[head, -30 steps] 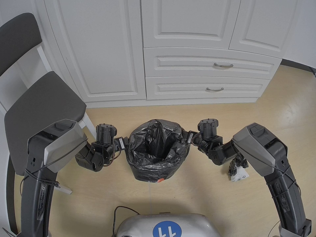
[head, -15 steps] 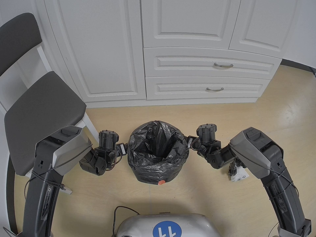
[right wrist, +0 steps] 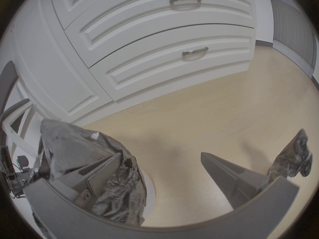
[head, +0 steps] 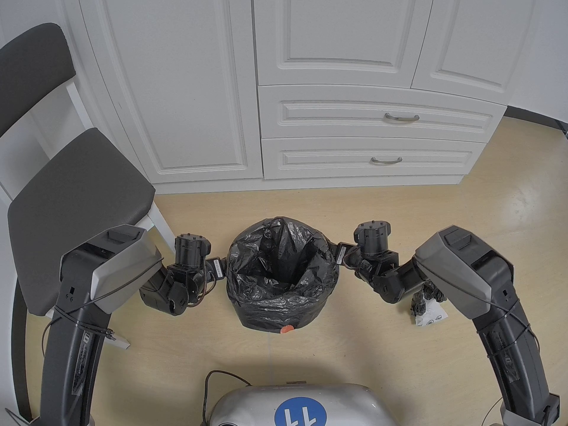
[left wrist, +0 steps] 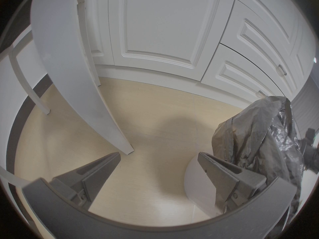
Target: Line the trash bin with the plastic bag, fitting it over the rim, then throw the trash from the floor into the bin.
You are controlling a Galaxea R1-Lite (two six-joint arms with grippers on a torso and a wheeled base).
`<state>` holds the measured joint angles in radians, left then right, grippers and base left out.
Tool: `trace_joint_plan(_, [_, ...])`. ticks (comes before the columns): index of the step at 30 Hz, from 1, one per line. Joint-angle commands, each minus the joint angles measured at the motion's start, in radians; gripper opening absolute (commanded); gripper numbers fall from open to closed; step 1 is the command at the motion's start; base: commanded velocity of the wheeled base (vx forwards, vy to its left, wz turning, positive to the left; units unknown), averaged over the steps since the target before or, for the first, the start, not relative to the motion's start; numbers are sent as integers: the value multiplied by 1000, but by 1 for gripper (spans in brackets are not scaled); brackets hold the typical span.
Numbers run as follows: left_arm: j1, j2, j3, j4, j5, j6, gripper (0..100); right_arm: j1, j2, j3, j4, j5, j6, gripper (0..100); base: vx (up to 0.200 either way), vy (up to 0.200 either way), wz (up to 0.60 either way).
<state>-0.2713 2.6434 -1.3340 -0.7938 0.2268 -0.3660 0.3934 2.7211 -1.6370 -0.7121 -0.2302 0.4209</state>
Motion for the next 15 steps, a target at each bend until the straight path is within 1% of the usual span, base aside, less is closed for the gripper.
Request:
trace_joint_plan(1, [15, -163, 131, 11, -9, 81, 100, -8, -216, 161, 33, -1, -53, 100, 0, 0, 0])
trace_joint_plan(5, [20, -255, 230, 11, -18, 148, 100, -13, -305, 235, 62, -1, -97, 100, 0, 0, 0])
trace_joint_plan(6, [20, -258, 233, 11, -20, 151, 100, -13, -308, 236, 62, 0, -99, 100, 0, 0, 0])
trace_joint_plan(7, [23, -289, 273, 11, -40, 183, 100, -15, -331, 261, 62, 0, -113, 100, 0, 0, 0])
trace_joint_plan(9, [29, -315, 300, 11, -52, 211, 100, -13, -351, 286, 62, 0, -126, 100, 0, 0, 0])
trace_joint_plan(15, [24, -355, 338, 8, -53, 225, 100, 32, -377, 342, 56, 0, -148, 100, 0, 0, 0])
